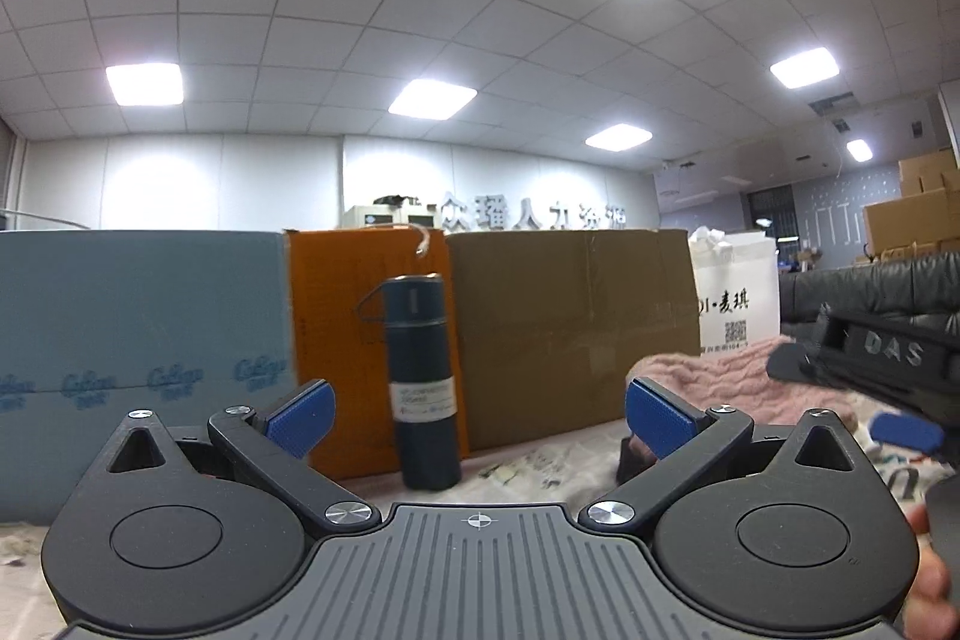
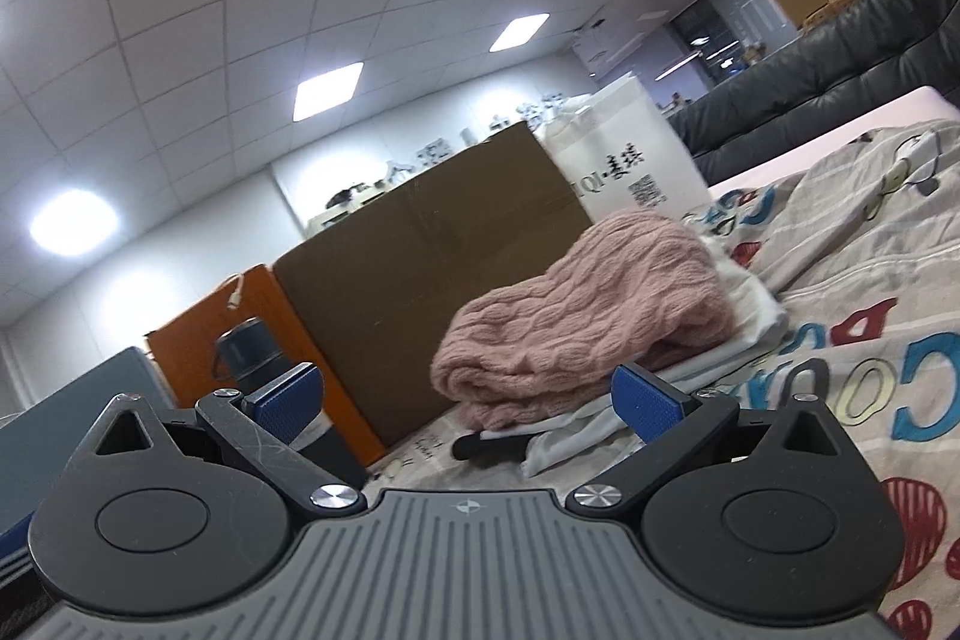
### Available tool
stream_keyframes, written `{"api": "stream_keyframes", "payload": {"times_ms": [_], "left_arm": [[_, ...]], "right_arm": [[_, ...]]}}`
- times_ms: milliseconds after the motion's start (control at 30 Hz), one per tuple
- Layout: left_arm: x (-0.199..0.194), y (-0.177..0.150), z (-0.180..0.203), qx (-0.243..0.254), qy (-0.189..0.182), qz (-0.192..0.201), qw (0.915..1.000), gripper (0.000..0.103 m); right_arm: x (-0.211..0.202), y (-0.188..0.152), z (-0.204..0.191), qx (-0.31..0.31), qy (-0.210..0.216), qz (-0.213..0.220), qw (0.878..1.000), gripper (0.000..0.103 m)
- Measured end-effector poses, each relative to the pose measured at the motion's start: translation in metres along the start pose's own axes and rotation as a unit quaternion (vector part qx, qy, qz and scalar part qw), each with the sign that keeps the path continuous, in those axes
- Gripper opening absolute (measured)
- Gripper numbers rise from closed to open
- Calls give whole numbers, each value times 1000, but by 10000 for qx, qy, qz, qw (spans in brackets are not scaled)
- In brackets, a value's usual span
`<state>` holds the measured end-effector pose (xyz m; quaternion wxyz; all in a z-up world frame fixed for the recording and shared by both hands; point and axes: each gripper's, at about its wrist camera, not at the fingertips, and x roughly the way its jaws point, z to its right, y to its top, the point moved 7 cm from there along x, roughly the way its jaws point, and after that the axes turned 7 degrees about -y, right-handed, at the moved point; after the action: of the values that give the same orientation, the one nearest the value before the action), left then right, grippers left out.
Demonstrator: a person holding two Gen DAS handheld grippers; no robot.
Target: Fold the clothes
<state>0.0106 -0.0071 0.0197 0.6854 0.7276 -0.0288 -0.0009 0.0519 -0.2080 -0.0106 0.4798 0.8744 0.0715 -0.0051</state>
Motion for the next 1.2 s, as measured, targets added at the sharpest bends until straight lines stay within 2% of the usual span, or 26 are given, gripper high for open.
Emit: {"api": "stream_keyframes", "payload": {"times_ms": [300, 433, 567, 767, 867, 1000, 1100, 1200], "left_arm": [[-50, 6, -28, 126, 355, -14, 9993, 103], [-69, 7, -44, 35, 164, -99, 9998, 103], [-88, 4, -69, -96, 125, -300, 9994, 103], [-134, 16, -131, -290, 1095, -25, 9936, 103], [-160, 23, -168, -371, 1721, 164, 9842, 103], [-204, 38, -214, -422, 2604, 412, 9637, 103], [-241, 46, -249, -726, 3150, 699, 9437, 103], [-281, 48, -284, -1184, 3606, 989, 9199, 103]], "right_arm": [[-14, -6, -27, -463, 429, -13, 9980, 103], [-31, -9, -49, -730, 774, -87, 9943, 103], [-49, -21, -77, -1040, 1160, -374, 9871, 103], [-73, -49, -130, -1357, 1966, -867, 9672, 103], [-85, -63, -163, -1526, 2381, -1041, 9535, 103], [-102, -85, -210, -1828, 3014, -1195, 9281, 103], [-113, -106, -244, -2023, 3502, -1458, 9029, 103], [-123, -134, -279, -2408, 3866, -1626, 8753, 103]]}}
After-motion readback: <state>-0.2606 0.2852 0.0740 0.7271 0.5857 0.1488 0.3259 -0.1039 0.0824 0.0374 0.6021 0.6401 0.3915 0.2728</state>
